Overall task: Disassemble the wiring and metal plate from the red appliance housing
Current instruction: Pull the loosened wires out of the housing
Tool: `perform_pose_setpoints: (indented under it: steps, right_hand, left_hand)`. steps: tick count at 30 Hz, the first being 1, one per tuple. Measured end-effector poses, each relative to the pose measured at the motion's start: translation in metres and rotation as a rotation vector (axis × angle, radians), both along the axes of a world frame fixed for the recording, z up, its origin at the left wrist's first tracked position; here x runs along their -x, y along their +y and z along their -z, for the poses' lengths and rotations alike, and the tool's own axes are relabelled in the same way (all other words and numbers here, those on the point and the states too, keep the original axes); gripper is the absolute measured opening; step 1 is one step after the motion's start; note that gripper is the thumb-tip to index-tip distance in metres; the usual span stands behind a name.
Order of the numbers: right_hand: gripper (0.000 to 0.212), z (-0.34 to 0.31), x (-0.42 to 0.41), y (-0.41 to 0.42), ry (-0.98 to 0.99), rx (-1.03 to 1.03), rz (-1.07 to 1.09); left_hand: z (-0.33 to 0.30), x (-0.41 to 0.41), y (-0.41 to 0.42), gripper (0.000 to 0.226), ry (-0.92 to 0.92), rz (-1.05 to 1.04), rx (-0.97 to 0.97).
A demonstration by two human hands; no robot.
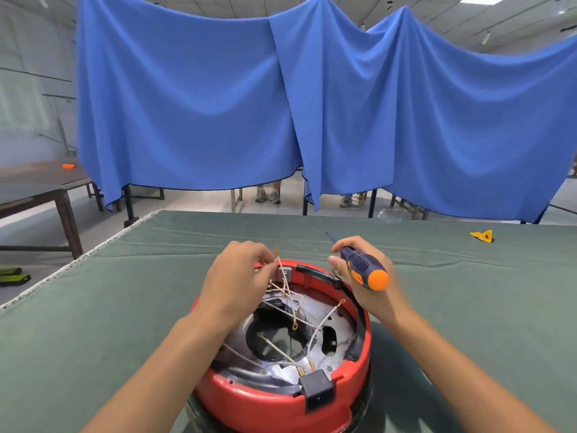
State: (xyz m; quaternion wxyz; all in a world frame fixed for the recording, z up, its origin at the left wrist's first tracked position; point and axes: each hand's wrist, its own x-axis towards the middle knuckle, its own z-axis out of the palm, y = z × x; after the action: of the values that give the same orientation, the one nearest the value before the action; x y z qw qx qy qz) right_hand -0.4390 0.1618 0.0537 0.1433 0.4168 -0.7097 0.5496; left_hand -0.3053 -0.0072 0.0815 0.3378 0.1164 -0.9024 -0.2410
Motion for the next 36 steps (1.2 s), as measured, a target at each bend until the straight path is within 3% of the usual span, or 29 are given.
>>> perform_pose_setpoints:
  steps: [4,8,10,12,17,19,22,24,28,32,36]
  right_hand:
    - [0.038,0.0,0.013,0.016,0.058,-0.152,0.06]
    - [0.034,0.008,0.034,0.044,0.017,-0.515,0.207]
    - [0.04,0.016,0.041,0.057,0.116,-0.781,0.292]
    - [0.038,0.023,0.042,0.062,0.111,-0.867,0.29]
    - [0.029,0.023,0.044,0.061,-0.005,-0.803,0.235]
    - [0.03,0.018,0.041,0.063,-0.126,-0.606,0.217]
    - [0.014,0.002,0.03,0.062,-0.266,-0.224,0.151]
    - [0.016,-0.009,0.019,0.058,-0.317,-0.131,0.059]
    - [0.011,-0.017,-0.002,0.044,-0.322,-0.222,-0.022]
    - [0.011,-0.012,-0.002,0.04,-0.313,-0.257,0.027]
    - [0.019,-0.005,0.012,0.048,-0.319,-0.174,0.243]
  left_hand:
    - [-0.006,-0.003,0.006,0.011,0.117,0.045,-0.131]
    - [-0.019,0.006,0.012,0.018,0.161,0.091,-0.306]
    - [-0.025,0.014,0.016,0.022,0.151,0.109,-0.381]
    - [-0.029,0.025,0.022,0.022,0.11,0.121,-0.402]
    - [-0.026,0.051,0.036,0.025,0.032,0.147,-0.397]
    - [-0.025,0.059,0.04,0.026,0.002,0.15,-0.368]
    - [-0.021,0.069,0.044,0.026,-0.049,0.134,-0.328]
    - [-0.015,0.074,0.044,0.024,-0.071,0.135,-0.322]
    - [-0.007,0.075,0.043,0.019,-0.091,0.189,-0.293]
    - [-0.006,0.069,0.044,0.006,-0.032,0.238,-0.319]
    - [-0.006,0.062,0.041,0.025,-0.055,0.125,-0.126]
